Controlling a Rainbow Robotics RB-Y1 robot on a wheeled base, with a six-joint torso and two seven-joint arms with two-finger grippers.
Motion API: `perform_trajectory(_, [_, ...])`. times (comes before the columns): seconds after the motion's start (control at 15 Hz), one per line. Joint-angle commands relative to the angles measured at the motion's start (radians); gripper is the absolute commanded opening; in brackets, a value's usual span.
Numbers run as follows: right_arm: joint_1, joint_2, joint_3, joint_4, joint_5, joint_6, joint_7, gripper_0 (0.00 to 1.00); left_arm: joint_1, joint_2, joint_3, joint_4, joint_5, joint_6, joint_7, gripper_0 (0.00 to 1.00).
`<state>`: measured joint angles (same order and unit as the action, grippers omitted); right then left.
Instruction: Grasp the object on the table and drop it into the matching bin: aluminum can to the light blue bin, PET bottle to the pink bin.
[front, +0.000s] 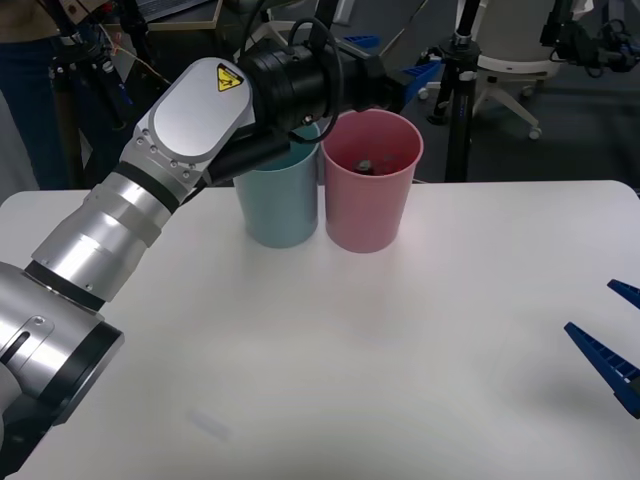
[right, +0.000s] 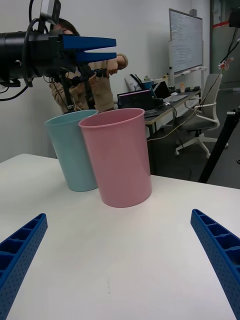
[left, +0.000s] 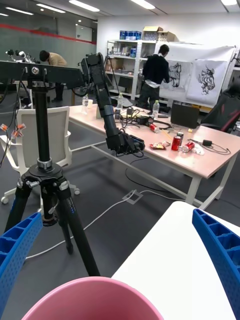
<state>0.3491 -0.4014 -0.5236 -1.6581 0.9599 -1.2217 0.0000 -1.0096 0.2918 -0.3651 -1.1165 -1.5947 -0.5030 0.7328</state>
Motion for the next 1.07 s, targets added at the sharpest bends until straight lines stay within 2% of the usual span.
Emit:
perform_trajectory(0.07, [0.0, 0.0, 0.0, 0.0, 0.0, 0.0, 0.0, 1.0, 0.0, 0.006, 0.0, 0.0, -0.001, -0.002, -0.003, 1.0])
perform_trajectory(0.2, [0.0, 0.0, 0.0, 0.0, 0.0, 0.0, 0.0, 1.0, 0.002, 0.01, 0.0, 0.0, 0.01, -0.003, -0.012, 1.0])
perform_trajectory(0.33, [0.0, 0.0, 0.0, 0.0, 0.0, 0.0, 0.0, 1.0, 0.011, 0.026, 0.0, 0.0, 0.062, -0.017, -0.079, 1.0])
perform_trajectory(0.73, [0.0, 0.0, 0.0, 0.0, 0.0, 0.0, 0.0, 1.0, 0.043, 0.133, 0.0, -0.006, 0.285, -0.132, -0.285, 1.0])
perform_trajectory(1.07, [0.0, 0.0, 0.0, 0.0, 0.0, 0.0, 0.0, 1.0, 0.054, 0.233, -0.002, -0.029, 0.4, -0.186, -0.314, 1.0])
